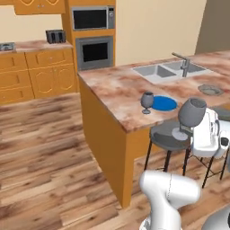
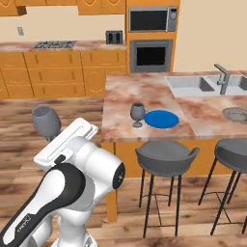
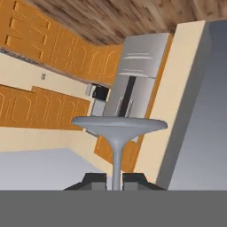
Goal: Retrieve the wine glasses from the counter and place one next to each plate.
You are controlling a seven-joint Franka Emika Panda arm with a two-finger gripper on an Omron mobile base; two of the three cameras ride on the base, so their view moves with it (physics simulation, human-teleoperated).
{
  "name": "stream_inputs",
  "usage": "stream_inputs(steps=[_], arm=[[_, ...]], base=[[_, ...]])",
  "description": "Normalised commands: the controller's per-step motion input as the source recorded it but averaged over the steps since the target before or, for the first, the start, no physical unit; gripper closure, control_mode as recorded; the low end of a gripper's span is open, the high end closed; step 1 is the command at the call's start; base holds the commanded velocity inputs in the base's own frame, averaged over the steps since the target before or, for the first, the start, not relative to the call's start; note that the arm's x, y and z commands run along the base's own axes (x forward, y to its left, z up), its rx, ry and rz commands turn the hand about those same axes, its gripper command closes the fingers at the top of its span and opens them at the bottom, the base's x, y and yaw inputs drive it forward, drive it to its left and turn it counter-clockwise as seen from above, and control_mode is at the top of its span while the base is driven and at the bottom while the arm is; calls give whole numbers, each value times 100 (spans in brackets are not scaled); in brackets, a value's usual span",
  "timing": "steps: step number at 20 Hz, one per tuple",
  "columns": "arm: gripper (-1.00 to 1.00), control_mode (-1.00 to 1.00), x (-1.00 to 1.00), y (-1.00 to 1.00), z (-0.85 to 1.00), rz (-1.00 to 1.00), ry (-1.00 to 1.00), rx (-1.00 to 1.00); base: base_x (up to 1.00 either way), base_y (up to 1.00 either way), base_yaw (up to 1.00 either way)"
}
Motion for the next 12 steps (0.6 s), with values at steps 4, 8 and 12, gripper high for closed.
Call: stream_inputs(steps=[4, 8, 12], arm=[[100, 100, 0, 0, 0, 0, 0, 0], [100, 100, 0, 0, 0, 0, 0, 0], [100, 100, 0, 0, 0, 0, 0, 0]], base=[[-19, -91, 60], [-11, -81, 64], [-17, -89, 56]])
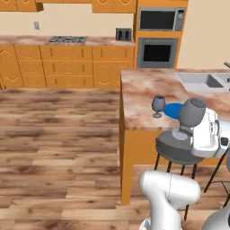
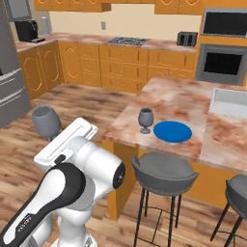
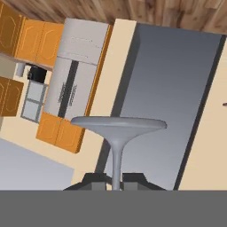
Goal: Retrieve the wine glasses from the counter and place one next to each plate.
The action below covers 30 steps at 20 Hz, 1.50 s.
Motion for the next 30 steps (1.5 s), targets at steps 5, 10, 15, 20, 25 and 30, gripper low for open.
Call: stream_inputs(steps=[5, 10, 15, 20, 25, 30], arm=[[100, 100, 0, 0, 0, 0, 0, 0], [100, 100, 0, 0, 0, 0, 0, 0], [100, 100, 0, 0, 0, 0, 0, 0], [100, 100, 0, 0, 0, 0, 0, 0], [100, 100, 0, 0, 0, 0, 0, 0], [100, 100, 0, 0, 0, 0, 0, 0]], base=[[-40, -100, 5], [-53, -100, 0], [-42, -100, 0], [-16, -100, 1], [30, -95, 7], [75, -14, 1]])
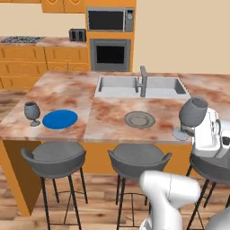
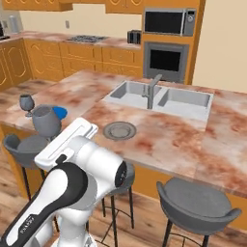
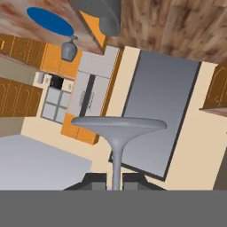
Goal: Retrieve the wine glasses from the counter and place one next to each plate.
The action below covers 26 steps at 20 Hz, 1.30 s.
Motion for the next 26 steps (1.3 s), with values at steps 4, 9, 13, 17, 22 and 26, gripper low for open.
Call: stream_inputs(steps=[4, 9, 13, 17, 22, 26], arm=[[100, 100, 0, 0, 0, 0, 0, 0], [100, 100, 0, 0, 0, 0, 0, 0], [100, 100, 0, 0, 0, 0, 0, 0], [100, 100, 0, 0, 0, 0, 0, 0], [100, 100, 0, 0, 0, 0, 0, 0], [100, 100, 0, 0, 0, 0, 0, 0]], base=[[81, -14, -17], [85, 0, -31], [57, -6, -41], [41, 0, -25], [27, -2, -13], [22, 0, -21]])
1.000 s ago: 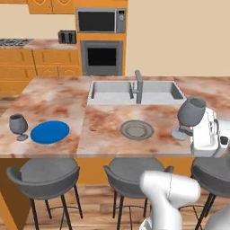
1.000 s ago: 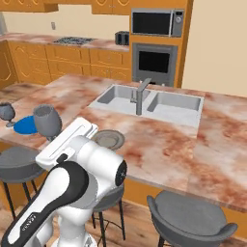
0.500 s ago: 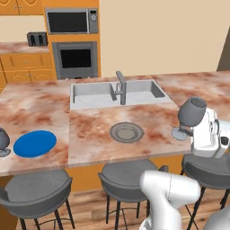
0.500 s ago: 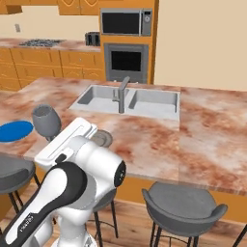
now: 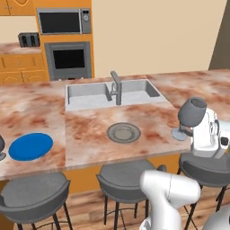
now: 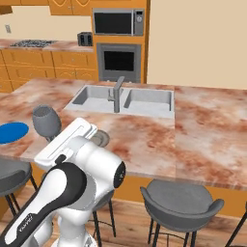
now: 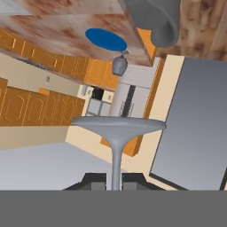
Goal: Retrieve the wine glasses from the counter and place one next to each plate.
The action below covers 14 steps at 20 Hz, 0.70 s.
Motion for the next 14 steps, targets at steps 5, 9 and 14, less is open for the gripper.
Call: stream_inputs(steps=[5, 9, 14], arm=[[100, 100, 0, 0, 0, 0, 0, 0], [100, 100, 0, 0, 0, 0, 0, 0], [100, -100, 46, 0, -8, 0, 0, 0]], base=[[18, 0, -25], [25, 0, -6], [9, 0, 0]])
